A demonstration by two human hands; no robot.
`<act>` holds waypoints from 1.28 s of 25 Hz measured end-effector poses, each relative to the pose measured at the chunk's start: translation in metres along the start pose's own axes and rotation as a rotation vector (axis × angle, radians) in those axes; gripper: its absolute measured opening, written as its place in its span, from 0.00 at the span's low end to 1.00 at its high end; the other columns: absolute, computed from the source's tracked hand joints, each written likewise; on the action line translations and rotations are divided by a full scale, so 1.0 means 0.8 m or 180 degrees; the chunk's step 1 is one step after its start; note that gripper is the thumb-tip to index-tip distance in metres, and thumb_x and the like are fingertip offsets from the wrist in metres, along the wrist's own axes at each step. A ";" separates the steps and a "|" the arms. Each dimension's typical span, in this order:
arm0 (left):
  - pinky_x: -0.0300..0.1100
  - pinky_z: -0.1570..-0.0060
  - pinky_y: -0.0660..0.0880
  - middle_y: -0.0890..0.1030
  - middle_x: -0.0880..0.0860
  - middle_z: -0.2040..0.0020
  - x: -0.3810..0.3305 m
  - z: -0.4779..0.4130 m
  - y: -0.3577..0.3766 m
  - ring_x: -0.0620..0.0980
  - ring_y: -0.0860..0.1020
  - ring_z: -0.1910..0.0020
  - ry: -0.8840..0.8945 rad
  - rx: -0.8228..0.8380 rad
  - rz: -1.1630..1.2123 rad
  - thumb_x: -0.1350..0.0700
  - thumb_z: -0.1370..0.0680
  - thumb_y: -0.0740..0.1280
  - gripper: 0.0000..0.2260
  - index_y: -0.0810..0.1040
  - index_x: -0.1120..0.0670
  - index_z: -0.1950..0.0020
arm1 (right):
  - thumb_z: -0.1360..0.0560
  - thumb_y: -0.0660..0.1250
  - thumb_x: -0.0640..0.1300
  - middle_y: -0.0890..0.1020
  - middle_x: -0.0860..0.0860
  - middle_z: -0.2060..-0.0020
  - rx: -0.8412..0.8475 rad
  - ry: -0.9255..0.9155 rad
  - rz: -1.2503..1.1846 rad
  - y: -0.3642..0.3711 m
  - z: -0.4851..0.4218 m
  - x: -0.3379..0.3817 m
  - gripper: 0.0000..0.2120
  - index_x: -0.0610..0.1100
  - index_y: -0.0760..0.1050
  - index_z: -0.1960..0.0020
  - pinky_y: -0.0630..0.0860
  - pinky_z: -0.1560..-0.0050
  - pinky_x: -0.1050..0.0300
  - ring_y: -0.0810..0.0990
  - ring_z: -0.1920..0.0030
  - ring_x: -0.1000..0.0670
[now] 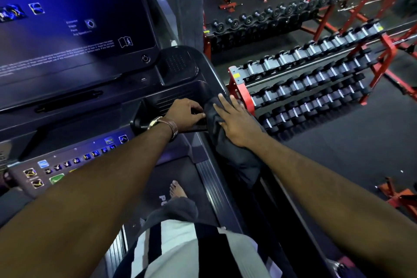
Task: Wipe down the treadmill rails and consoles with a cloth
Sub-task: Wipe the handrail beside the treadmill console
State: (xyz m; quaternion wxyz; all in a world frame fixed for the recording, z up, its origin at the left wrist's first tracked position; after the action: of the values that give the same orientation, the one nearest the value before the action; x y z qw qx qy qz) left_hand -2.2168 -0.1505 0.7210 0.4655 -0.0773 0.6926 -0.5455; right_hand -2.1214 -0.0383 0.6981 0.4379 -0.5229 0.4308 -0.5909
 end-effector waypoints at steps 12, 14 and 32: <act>0.53 0.39 0.70 0.69 0.59 0.34 0.012 -0.064 -0.041 0.60 0.68 0.37 0.0262 -0.0210 -0.1793 0.51 0.31 0.69 0.27 0.70 0.58 0.33 | 0.17 0.54 0.50 0.47 0.49 0.20 -0.0128 -0.0052 -0.0129 -0.006 -0.042 -0.009 0.28 0.48 0.50 0.20 0.50 0.22 0.43 0.46 0.21 0.42; 0.52 0.40 0.70 0.68 0.58 0.33 0.030 -0.067 -0.045 0.59 0.68 0.37 0.0056 -0.0223 -0.1933 0.53 0.30 0.68 0.27 0.69 0.57 0.32 | 0.16 0.54 0.50 0.45 0.48 0.20 -0.0131 0.0077 -0.0352 -0.009 -0.051 -0.020 0.28 0.47 0.48 0.19 0.47 0.22 0.49 0.47 0.21 0.43; 0.49 0.61 0.78 0.70 0.52 0.34 0.041 -0.075 -0.063 0.53 0.70 0.40 0.0225 0.0159 -0.1940 0.58 0.23 0.64 0.18 0.71 0.52 0.34 | 0.16 0.53 0.51 0.46 0.48 0.20 -0.0009 -0.0302 -0.0185 -0.012 -0.152 -0.014 0.28 0.46 0.48 0.19 0.49 0.22 0.44 0.44 0.21 0.43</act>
State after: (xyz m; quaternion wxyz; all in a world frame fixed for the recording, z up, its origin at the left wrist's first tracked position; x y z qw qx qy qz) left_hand -2.2991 -0.1499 0.7424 0.2579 -0.2510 0.6396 -0.6792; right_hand -2.2427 -0.0190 0.6952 0.4398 -0.5632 0.3950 -0.5773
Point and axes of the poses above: each hand's wrist, its own z-axis away from the middle knuckle, its own y-axis out of the palm, x = y × z, the point moved 10 cm from there along -z, towards the middle knuckle
